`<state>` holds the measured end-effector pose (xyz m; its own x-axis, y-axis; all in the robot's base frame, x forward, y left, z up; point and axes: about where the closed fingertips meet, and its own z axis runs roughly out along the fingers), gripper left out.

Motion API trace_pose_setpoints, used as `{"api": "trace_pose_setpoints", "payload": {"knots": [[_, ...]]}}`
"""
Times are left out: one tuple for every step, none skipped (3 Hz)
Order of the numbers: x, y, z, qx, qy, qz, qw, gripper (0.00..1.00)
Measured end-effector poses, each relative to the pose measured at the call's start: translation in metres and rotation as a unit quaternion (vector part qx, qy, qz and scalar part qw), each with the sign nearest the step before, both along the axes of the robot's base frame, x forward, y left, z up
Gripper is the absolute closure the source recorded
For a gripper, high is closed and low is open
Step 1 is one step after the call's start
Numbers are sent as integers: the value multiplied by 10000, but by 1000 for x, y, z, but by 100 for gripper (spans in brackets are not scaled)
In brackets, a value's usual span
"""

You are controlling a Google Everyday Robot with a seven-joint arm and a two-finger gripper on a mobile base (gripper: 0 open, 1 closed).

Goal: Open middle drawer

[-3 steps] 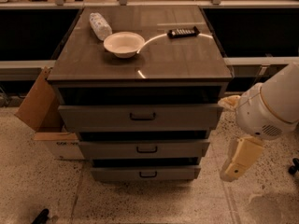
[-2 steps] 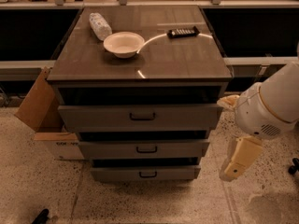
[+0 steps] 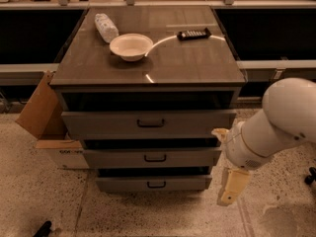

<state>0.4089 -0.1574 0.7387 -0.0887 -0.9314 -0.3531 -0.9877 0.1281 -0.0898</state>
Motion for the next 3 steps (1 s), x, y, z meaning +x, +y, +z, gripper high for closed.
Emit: {"api": "trace_pose_setpoints", "payload": {"knots": [[11, 14, -68, 141, 42, 274, 9995, 0], [11, 14, -68, 141, 42, 274, 9995, 0], [14, 16, -81, -30, -35, 317, 9995, 0]]}}
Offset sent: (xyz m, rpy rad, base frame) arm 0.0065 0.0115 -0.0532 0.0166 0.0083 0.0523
